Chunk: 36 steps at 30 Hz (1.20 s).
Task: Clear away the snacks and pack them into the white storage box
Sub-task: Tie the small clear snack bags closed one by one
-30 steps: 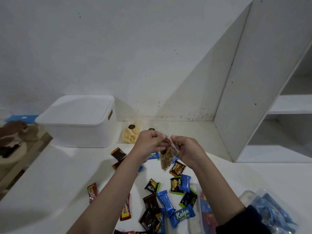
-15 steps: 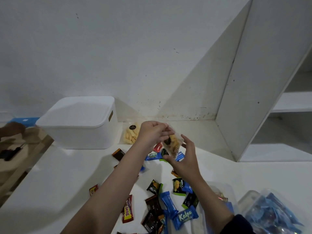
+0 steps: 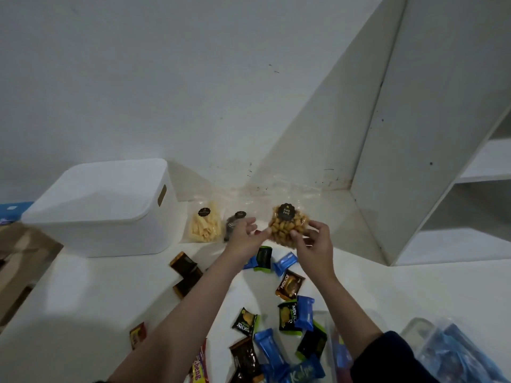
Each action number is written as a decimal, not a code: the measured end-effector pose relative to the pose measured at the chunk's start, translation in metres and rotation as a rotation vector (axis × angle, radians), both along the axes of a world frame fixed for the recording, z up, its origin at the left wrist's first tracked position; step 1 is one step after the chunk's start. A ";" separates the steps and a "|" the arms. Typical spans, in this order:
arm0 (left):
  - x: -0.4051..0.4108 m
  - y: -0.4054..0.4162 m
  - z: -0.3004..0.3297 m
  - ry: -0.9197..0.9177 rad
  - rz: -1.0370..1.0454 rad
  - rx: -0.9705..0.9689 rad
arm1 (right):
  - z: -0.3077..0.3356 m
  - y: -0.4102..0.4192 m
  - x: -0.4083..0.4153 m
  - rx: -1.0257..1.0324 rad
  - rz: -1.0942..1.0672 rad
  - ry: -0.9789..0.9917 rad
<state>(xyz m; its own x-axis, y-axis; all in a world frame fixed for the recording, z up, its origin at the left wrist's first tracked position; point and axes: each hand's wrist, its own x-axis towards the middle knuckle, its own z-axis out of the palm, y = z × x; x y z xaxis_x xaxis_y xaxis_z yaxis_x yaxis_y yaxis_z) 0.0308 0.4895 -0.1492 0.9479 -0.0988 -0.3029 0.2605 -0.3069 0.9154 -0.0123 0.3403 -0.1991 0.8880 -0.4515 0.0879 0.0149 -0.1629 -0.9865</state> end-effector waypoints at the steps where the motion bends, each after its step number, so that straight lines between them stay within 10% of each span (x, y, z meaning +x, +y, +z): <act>1: 0.007 -0.004 -0.008 0.023 -0.035 0.018 | -0.004 -0.005 0.007 -0.009 0.011 0.022; 24: 0.108 -0.087 -0.129 -0.042 -0.122 0.356 | -0.085 -0.060 0.119 -0.296 0.118 0.447; 36: 0.107 0.016 -0.097 -0.383 0.245 0.454 | -0.033 0.032 0.128 -0.310 0.249 0.225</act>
